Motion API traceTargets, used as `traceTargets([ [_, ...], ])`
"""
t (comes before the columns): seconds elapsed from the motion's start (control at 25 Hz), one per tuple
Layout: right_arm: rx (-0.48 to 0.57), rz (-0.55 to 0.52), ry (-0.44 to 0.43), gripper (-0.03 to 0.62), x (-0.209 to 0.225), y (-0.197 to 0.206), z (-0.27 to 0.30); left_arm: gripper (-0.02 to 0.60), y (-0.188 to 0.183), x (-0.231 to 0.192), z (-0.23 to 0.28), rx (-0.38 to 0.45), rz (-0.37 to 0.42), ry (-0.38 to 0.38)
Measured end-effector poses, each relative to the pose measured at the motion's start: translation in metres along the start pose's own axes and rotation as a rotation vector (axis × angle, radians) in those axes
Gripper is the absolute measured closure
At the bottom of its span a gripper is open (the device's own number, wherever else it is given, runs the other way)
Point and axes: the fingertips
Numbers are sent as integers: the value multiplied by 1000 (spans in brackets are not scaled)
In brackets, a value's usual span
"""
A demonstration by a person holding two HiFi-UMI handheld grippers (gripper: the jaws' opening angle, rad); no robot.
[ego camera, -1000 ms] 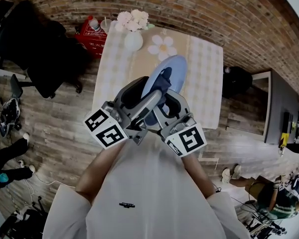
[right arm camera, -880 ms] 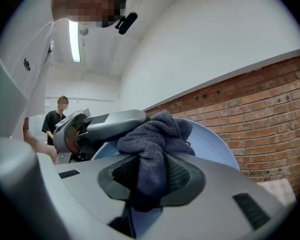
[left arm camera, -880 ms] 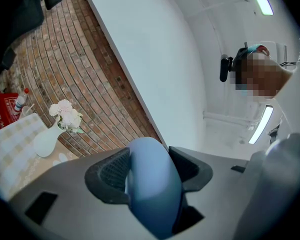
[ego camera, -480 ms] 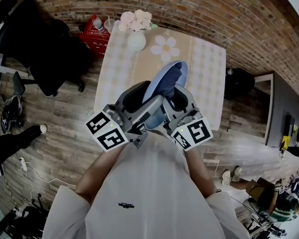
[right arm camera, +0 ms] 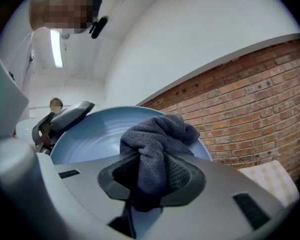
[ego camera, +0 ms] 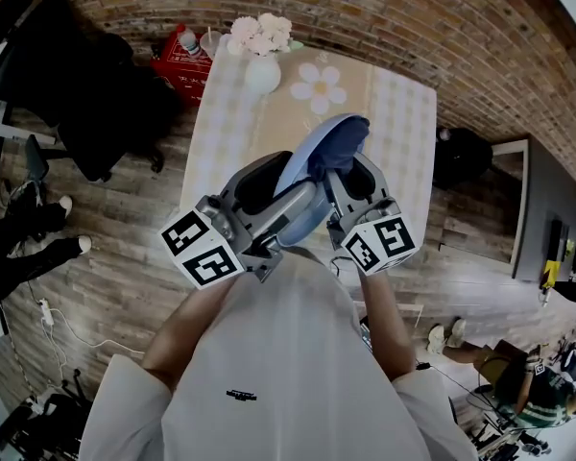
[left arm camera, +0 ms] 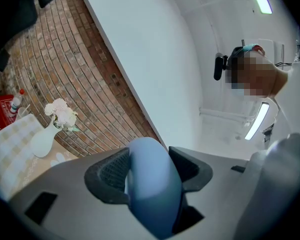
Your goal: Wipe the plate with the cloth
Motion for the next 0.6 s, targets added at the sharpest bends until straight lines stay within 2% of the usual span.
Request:
traceTargets([
  [0.2, -16, 44, 73, 480, 23, 4, -4, 336, -8, 4, 1, 12, 19, 15],
  [0.6, -111, 44, 106, 480, 34, 41, -16, 336, -16, 2, 0, 43, 26, 4],
])
Point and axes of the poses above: the fingertips, and each gripper's own axes: z forward along the fingers, x to its right, y out of its underside, and after that the axes turned 15 degrees about z, right-handed
